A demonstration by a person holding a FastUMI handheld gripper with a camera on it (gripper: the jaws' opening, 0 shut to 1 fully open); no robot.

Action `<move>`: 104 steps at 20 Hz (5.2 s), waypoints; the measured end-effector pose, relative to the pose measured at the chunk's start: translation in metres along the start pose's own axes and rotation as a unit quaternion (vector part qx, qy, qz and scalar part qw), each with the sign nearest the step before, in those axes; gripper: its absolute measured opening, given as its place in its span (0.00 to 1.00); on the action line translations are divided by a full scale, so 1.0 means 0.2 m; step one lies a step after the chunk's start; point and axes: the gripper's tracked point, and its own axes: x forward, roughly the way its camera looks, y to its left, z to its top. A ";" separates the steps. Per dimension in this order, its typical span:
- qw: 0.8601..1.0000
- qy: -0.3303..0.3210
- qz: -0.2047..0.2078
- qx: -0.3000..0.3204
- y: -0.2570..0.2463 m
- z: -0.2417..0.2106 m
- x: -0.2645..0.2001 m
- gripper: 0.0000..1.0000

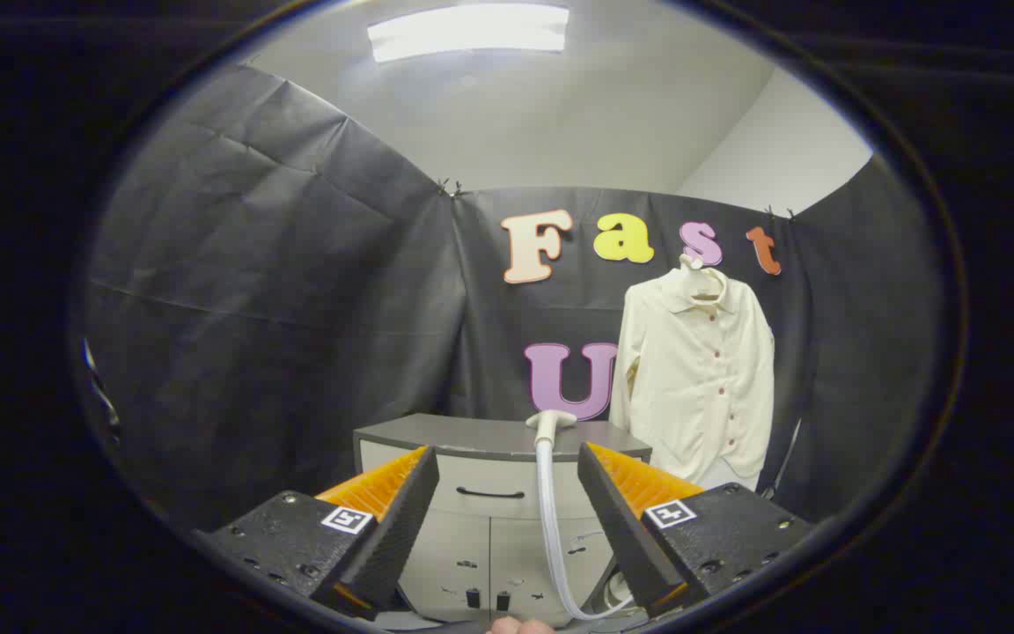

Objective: Iron the clothes twice with a garment steamer, once on the left side and once on the right side.

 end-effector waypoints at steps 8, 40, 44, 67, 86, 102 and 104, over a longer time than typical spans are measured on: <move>1.000 0.009 0.004 0.000 0.03 -0.05 0.03 0.97; 0.996 0.084 -0.035 0.012 -0.20 -0.34 0.79 0.97; 0.995 0.090 -0.029 0.025 -0.23 -0.40 0.97 0.97; 0.967 0.245 -0.068 0.010 -0.29 -0.83 1.72 0.90; 0.988 0.150 -0.015 0.044 -0.40 -0.53 1.50 0.38; 0.998 0.017 -0.018 0.066 -1.12 -0.03 1.44 0.38; 0.998 -0.001 -0.029 0.050 -1.22 0.01 1.46 0.38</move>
